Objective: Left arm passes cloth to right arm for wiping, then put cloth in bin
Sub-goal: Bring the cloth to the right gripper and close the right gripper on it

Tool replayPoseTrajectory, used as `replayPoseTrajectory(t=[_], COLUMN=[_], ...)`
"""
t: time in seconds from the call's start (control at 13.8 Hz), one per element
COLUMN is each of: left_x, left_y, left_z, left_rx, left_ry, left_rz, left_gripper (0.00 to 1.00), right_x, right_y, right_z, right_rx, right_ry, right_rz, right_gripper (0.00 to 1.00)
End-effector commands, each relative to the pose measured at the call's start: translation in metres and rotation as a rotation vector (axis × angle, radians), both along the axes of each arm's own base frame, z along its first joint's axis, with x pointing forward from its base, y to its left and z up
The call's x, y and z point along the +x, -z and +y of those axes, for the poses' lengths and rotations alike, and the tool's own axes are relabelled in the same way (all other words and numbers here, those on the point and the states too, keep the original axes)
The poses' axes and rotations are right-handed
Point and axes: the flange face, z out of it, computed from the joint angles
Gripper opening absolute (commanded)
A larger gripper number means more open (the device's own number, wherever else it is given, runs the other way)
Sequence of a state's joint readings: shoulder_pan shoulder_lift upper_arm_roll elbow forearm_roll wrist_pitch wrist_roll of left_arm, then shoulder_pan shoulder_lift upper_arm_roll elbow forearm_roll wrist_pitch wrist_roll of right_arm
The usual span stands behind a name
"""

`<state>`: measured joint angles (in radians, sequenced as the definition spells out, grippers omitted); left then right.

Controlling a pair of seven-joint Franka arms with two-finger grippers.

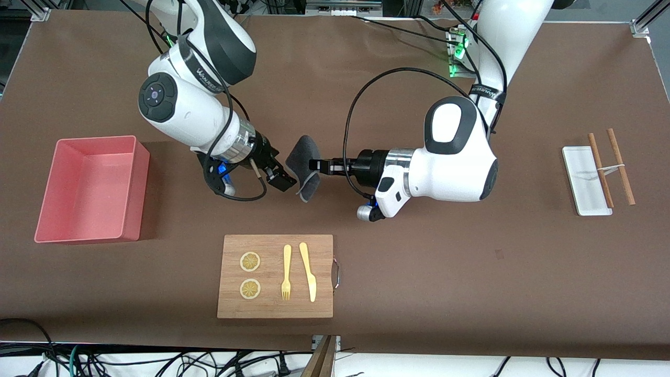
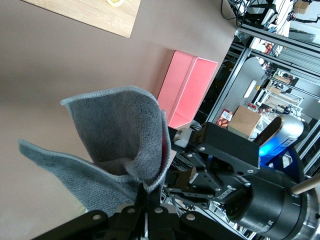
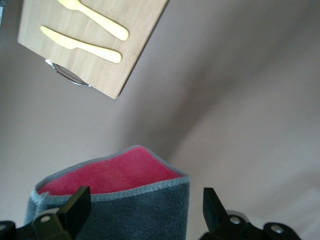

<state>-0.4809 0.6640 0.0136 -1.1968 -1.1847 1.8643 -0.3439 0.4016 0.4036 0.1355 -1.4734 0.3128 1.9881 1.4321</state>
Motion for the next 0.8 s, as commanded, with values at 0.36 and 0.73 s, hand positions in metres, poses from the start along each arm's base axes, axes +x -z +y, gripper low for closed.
replayPoseTrajectory(t=[0.36, 0.73], left_x=[0.004, 0.004], left_y=[-0.007, -0.007], left_z=[-0.002, -0.002], left_rx=[-0.021, -0.021], left_ry=[-0.008, -0.008], left_rz=[0.008, 0.008], left_gripper=[0.00, 0.00], right_x=[-0.019, -0.015], right_y=[0.033, 0.037], right_z=[0.013, 0.017], right_rx=[0.041, 0.127], right_ry=[0.142, 0.217], right_rz=[0.169, 0.257], right_gripper=[0.88, 0.00])
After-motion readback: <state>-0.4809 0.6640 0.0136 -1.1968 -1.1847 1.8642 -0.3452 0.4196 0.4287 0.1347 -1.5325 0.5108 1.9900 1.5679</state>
